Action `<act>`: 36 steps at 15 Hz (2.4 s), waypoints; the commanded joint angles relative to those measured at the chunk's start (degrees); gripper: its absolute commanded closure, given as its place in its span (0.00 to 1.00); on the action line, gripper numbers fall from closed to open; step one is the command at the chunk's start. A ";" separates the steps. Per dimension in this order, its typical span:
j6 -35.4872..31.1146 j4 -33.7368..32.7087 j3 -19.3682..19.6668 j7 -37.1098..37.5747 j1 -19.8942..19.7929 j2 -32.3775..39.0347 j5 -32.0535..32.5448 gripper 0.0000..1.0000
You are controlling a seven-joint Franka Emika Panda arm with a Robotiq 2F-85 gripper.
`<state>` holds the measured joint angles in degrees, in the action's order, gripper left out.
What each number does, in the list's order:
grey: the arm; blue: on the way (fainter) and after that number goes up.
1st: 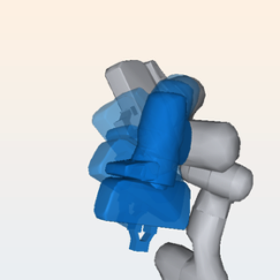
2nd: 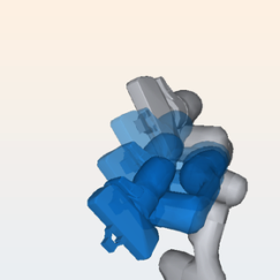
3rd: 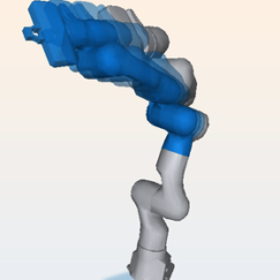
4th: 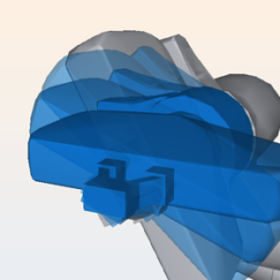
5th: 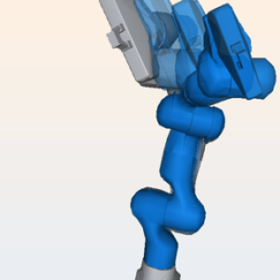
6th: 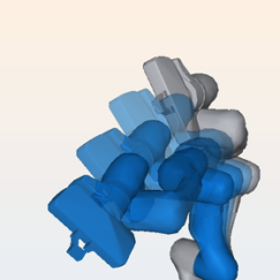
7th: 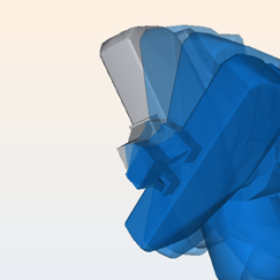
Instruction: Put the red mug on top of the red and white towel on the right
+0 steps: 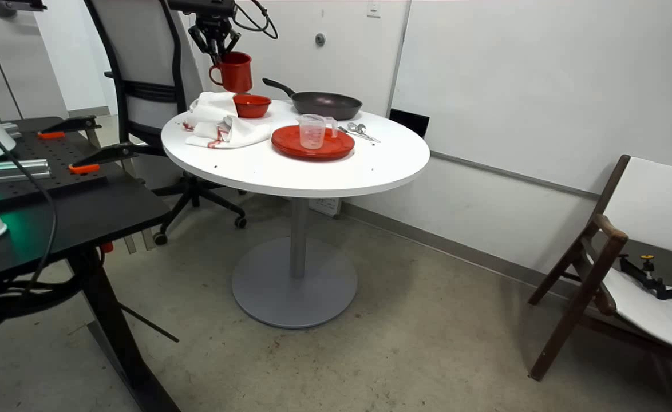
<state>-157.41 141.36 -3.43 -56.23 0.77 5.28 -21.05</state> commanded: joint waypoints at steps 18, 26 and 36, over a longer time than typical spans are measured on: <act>-4.14 1.04 -5.38 -11.02 -4.50 5.00 1.45 0.93; -4.14 1.04 -5.38 -11.02 -4.65 5.06 1.50 0.93; -4.27 0.59 -5.64 -11.42 -4.66 5.81 1.27 0.98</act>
<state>-161.59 142.43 -7.99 -67.76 -3.01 10.36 -20.14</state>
